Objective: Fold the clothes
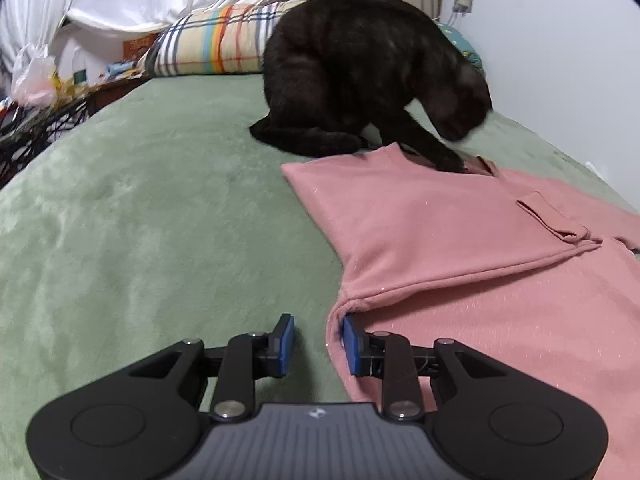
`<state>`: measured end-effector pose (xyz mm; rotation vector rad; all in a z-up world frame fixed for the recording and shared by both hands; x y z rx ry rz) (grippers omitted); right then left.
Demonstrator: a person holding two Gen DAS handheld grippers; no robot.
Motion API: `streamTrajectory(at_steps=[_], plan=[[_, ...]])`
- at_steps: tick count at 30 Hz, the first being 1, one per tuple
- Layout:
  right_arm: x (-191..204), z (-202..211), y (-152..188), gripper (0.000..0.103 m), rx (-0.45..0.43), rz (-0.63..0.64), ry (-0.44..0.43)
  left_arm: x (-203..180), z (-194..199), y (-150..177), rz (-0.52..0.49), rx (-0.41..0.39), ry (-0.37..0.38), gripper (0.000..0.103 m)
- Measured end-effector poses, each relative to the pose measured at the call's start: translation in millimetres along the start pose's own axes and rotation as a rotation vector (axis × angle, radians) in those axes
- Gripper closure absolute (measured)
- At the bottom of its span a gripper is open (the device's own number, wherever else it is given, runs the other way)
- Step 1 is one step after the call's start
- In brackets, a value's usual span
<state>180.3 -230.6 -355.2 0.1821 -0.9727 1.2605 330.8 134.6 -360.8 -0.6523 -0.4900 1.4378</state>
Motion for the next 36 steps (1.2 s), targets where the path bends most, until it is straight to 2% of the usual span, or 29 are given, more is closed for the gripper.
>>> streamTrajectory(at_steps=[5, 7, 11, 13, 14, 16, 17, 21, 24, 30, 32, 34, 36], plan=[[-7.2, -13.9, 0.8, 0.054, 0.024, 0.035, 0.050, 2.2, 12.4, 8.8, 0.019, 0.009, -0.068, 0.077], [-8.7, -14.8, 1.3, 0.054, 0.028, 0.042, 0.054, 9.4, 19.1, 10.4, 0.068, 0.028, -0.059, 0.077], [-9.5, -8.2, -0.4, 0.054, 0.002, 0.103, 0.092, 23.5, 44.2, 3.9, 0.224, 0.002, 0.054, 0.077], [-9.2, -5.3, -3.5, 0.054, -0.012, 0.126, 0.110, 18.6, 51.9, -6.3, 0.267, -0.013, 0.112, 0.067], [-9.7, -4.6, -7.5, 0.054, -0.023, 0.139, 0.124, 10.7, 53.5, -13.4, 0.280, -0.015, 0.150, 0.065], [-10.4, -5.3, -11.3, 0.054, -0.033, 0.143, 0.135, -9.7, 50.2, -22.4, 0.270, -0.008, 0.217, 0.064], [-11.6, -7.5, -14.1, 0.054, -0.031, 0.145, 0.147, -18.4, 47.4, -23.3, 0.251, 0.003, 0.228, 0.064], [-18.6, -13.1, -7.4, 0.054, 0.010, 0.193, 0.218, -33.9, 31.4, -8.5, 0.222, 0.092, 0.206, 0.064], [-25.1, -4.7, 2.7, 0.054, 0.012, 0.205, 0.220, -31.6, 30.7, 12.9, 0.231, 0.135, 0.205, 0.064], [-27.0, 16.1, 32.6, 0.053, 0.082, 0.310, 0.257, -31.1, 71.5, 38.3, 0.235, 0.138, 0.205, 0.064], [-24.8, 29.6, 34.8, 0.054, 0.091, 0.310, 0.264, -36.7, 89.3, 39.6, 0.227, 0.114, 0.212, 0.064], [-23.9, 40.1, 35.3, 0.053, 0.086, 0.308, 0.270, -50.5, 107.8, 39.0, 0.205, 0.079, 0.262, 0.062], [-27.4, 55.8, 34.3, 0.049, 0.067, 0.309, 0.313, -71.2, 121.5, 42.8, 0.165, 0.085, 0.332, 0.059]])
Point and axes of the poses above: each gripper's, at about its wrist camera, not at the fingertips, and z roughly against the way its jaws point, x to its left, y to its underside, the point moved 4 cm from there along -z, roughly the way its jaws point, and after that the axes turned 4 degrees about x, right-handed, at the moved point
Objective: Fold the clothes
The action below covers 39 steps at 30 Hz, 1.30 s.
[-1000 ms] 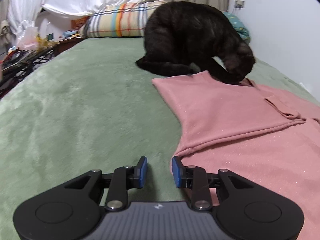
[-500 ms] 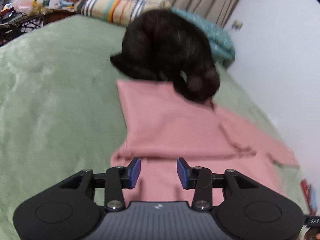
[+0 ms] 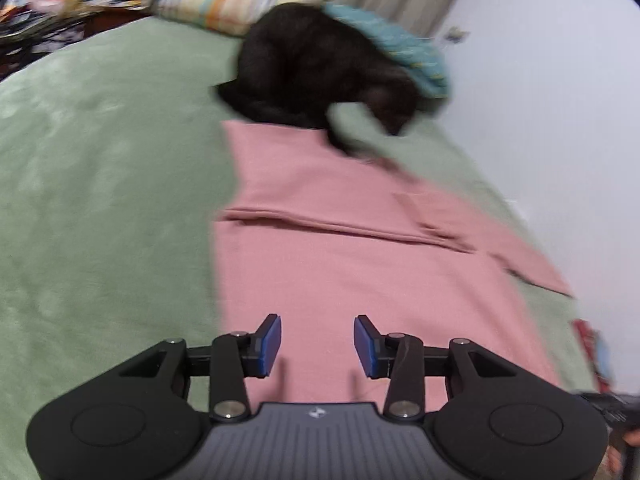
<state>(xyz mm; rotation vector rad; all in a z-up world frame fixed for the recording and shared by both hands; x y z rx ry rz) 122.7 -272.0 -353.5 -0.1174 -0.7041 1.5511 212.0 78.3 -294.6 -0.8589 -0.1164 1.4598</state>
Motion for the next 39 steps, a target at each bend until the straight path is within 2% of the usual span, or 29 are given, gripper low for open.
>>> streamTrajectory(at_steps=[2, 4, 6, 11, 15, 17, 20, 22, 24, 26, 29, 32, 33, 34, 35, 37, 38, 39], plan=[[-7.4, -1.2, 10.5, 0.049, 0.048, 0.010, 0.054, -13.0, -2.8, 14.1, -0.011, 0.030, 0.026, 0.058], [-13.0, -2.0, 24.7, 0.049, 0.088, 0.043, 0.096, -13.7, -9.5, 38.6, 0.033, 0.093, 0.028, 0.058], [-10.1, 3.9, 38.3, 0.049, 0.073, 0.097, 0.116, -11.8, -15.7, 63.0, 0.086, 0.158, 0.026, 0.059], [8.8, 10.9, 67.8, 0.045, 0.085, 0.215, 0.206, -15.1, 2.9, 107.3, 0.118, 0.159, 0.032, 0.059], [6.7, 22.1, 72.2, 0.043, 0.097, 0.176, 0.185, -16.9, 20.2, 113.8, 0.114, 0.155, -0.008, 0.059], [2.5, 34.6, 64.6, 0.043, 0.066, 0.112, 0.141, -26.2, 32.6, 105.3, 0.068, 0.130, -0.019, 0.059], [-13.5, 60.4, 44.0, 0.043, -0.083, -0.016, 0.068, -45.2, 41.3, 88.1, 0.007, 0.077, 0.010, 0.056], [-33.0, 72.8, 31.3, 0.043, -0.164, -0.127, 0.026, -55.7, 35.0, 71.3, 0.000, 0.034, 0.030, 0.049], [-72.6, 86.7, 12.9, 0.043, -0.252, -0.314, -0.022, -60.1, 21.5, 55.6, 0.013, 0.002, 0.019, 0.048], [-109.3, 97.7, -3.7, 0.043, -0.314, -0.436, -0.041, -61.1, 8.5, 42.3, 0.038, -0.009, 0.013, 0.047], [-170.5, 121.4, -32.4, 0.043, -0.425, -0.578, 0.012, -57.8, -17.4, 17.6, 0.089, -0.020, 0.018, 0.047], [-227.2, 139.8, -62.3, 0.040, -0.531, -0.693, 0.067, -53.2, -32.9, 6.9, 0.128, -0.024, 0.006, 0.046], [-265.2, 146.3, -81.6, 0.040, -0.583, -0.778, 0.089, -49.9, -38.3, 3.6, 0.154, -0.013, 0.005, 0.046], [-279.5, 145.6, -88.7, 0.040, -0.593, -0.811, 0.090, -46.9, -40.7, 1.8, 0.171, -0.008, 0.006, 0.046], [-311.0, 142.0, -102.8, 0.040, -0.612, -0.896, 0.082, -44.3, -41.2, 0.8, 0.188, -0.007, 0.007, 0.046], [-356.1, 126.7, -117.1, 0.044, -0.630, -1.050, 0.070, -41.6, -38.3, -0.6, 0.206, -0.006, 0.004, 0.046], [-375.5, 118.0, -122.5, 0.052, -0.634, -1.116, 0.070, -41.0, -35.9, -1.1, 0.204, -0.005, -0.002, 0.046], [-394.2, 106.9, -126.9, 0.056, -0.633, -1.174, 0.104, -40.6, -31.9, -0.5, 0.193, -0.001, -0.018, 0.046]])
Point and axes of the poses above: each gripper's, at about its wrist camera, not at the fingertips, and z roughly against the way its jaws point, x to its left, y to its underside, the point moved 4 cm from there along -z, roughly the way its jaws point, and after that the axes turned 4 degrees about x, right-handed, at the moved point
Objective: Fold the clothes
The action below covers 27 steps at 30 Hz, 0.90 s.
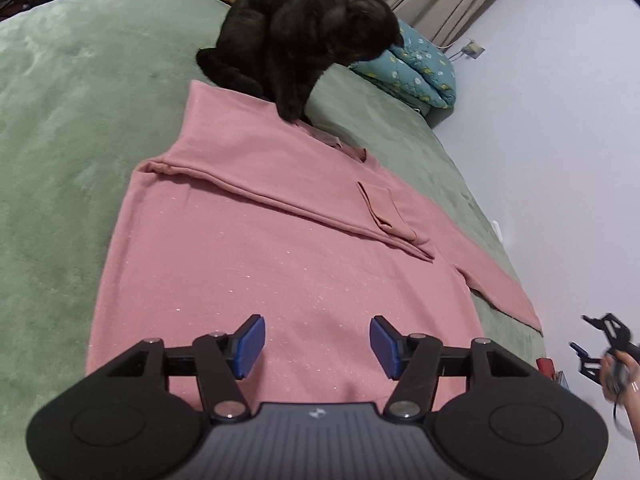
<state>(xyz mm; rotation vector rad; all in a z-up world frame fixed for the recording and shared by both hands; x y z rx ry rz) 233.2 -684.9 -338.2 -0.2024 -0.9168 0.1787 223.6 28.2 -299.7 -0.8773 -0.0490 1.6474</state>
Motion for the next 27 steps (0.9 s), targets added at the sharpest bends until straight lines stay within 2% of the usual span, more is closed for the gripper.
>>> streamTrajectory(at_steps=[2, 4, 7, 9, 11, 12, 13, 14, 16, 19, 21, 22, 24, 27], plan=[[-7.6, -31.6, -13.5, 0.063, -0.022, -0.027, 0.095, 2.1, 5.1, 1.3, -0.014, 0.004, -0.024, 0.046], [-11.2, -49.3, -20.6, 0.064, -0.031, -0.042, 0.121, 8.9, 13.2, 4.9, -0.022, 0.008, -0.056, 0.046], [-19.5, -77.3, -32.1, 0.064, -0.058, -0.094, 0.131, 20.2, 21.3, 7.1, -0.022, 0.014, -0.104, 0.046], [-25.3, -91.0, -39.4, 0.064, -0.092, -0.151, 0.130, 32.4, 28.8, 7.7, -0.016, 0.007, -0.180, 0.045], [-24.3, -101.2, -41.0, 0.064, -0.091, -0.138, 0.132, 42.0, 32.9, 7.8, 0.021, 0.012, -0.209, 0.045], [-23.0, -107.0, -40.7, 0.067, -0.083, -0.116, 0.149, 46.4, 34.2, 7.0, 0.043, 0.015, -0.212, 0.045], [-22.9, -109.6, -40.4, 0.077, -0.083, -0.107, 0.156, 49.9, 35.2, 6.0, 0.060, 0.018, -0.211, 0.045], [-22.1, -111.9, -40.1, 0.096, -0.087, -0.086, 0.165, 53.4, 36.2, 4.9, 0.077, 0.020, -0.210, 0.045], [-18.7, -112.7, -39.5, 0.096, -0.106, -0.048, 0.169, 56.0, 36.8, 2.6, 0.083, 0.019, -0.213, 0.045], [2.1, -106.7, -38.7, 0.096, -0.141, 0.074, 0.140, 57.1, 35.6, 2.2, 0.093, 0.019, -0.196, 0.045], [42.2, -98.7, -27.1, 0.096, -0.161, 0.283, 0.112, 56.5, 34.3, 2.9, 0.096, 0.019, -0.176, 0.045], [52.5, -96.6, -21.7, 0.096, -0.161, 0.335, 0.100, 55.0, 33.6, 3.1, 0.093, 0.019, -0.169, 0.045], [100.6, -85.3, 9.2, 0.097, -0.153, 0.518, 0.016, 51.2, 31.1, 5.1, 0.077, 0.025, -0.142, 0.045], [158.3, -74.3, 64.3, 0.097, -0.085, 0.679, -0.103, 46.7, 30.7, 10.1, 0.072, 0.031, -0.111, 0.045]])
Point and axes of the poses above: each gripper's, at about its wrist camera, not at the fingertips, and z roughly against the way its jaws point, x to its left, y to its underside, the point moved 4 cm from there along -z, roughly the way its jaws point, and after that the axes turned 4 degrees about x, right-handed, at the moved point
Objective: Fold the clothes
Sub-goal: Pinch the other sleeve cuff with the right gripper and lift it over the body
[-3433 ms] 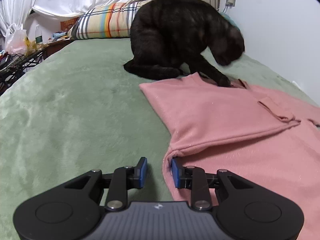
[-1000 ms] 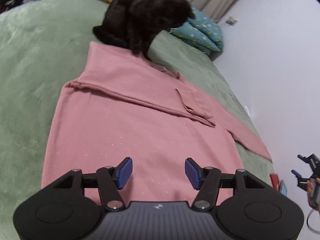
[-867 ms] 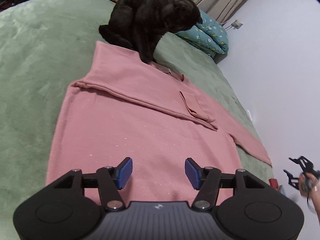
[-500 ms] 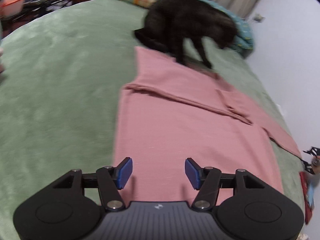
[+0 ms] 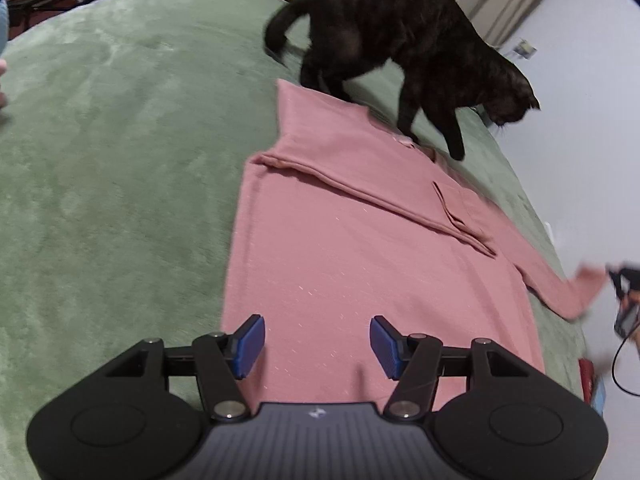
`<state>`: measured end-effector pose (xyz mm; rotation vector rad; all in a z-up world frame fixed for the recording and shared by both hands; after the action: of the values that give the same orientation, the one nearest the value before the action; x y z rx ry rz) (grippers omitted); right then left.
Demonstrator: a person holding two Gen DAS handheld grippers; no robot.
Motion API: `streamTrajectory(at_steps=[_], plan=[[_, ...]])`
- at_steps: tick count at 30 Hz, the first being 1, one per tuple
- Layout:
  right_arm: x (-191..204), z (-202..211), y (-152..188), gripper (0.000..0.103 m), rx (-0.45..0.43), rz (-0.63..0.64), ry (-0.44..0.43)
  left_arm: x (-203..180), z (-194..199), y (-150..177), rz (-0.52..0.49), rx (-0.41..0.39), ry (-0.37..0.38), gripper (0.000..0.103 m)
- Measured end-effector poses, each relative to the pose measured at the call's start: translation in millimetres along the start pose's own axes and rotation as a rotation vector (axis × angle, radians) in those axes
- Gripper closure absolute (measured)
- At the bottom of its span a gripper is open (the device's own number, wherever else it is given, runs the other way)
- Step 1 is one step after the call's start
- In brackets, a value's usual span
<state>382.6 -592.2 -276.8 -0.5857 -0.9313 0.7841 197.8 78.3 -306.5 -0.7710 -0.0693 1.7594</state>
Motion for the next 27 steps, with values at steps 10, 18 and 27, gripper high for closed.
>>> streamTrajectory(at_steps=[10, 18, 27], plan=[[234.6, 18.4, 110.6, 0.097, 0.202, 0.256, -0.315, 3.6, 41.8, 16.8, -0.011, -0.108, 0.130, 0.045], [413.7, 58.3, 227.6, 0.097, 0.223, 0.239, -0.461, 25.1, 67.5, 23.7, 0.054, -0.172, 0.257, 0.045], [509.2, 76.3, 336.1, 0.096, 0.282, 0.356, -0.509, 43.1, 90.2, 16.6, 0.101, -0.248, 0.315, 0.045]])
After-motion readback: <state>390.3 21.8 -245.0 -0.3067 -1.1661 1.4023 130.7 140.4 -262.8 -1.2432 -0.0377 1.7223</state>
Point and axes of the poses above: each gripper's, at about its wrist camera, not at the fingertips, and z roughly against the way its jaws point, x to its left, y to its underside, the point moved 4 cm from there along -z, roughly the way its jaws point, and after that the axes turned 4 degrees about x, right-handed, at the moved point
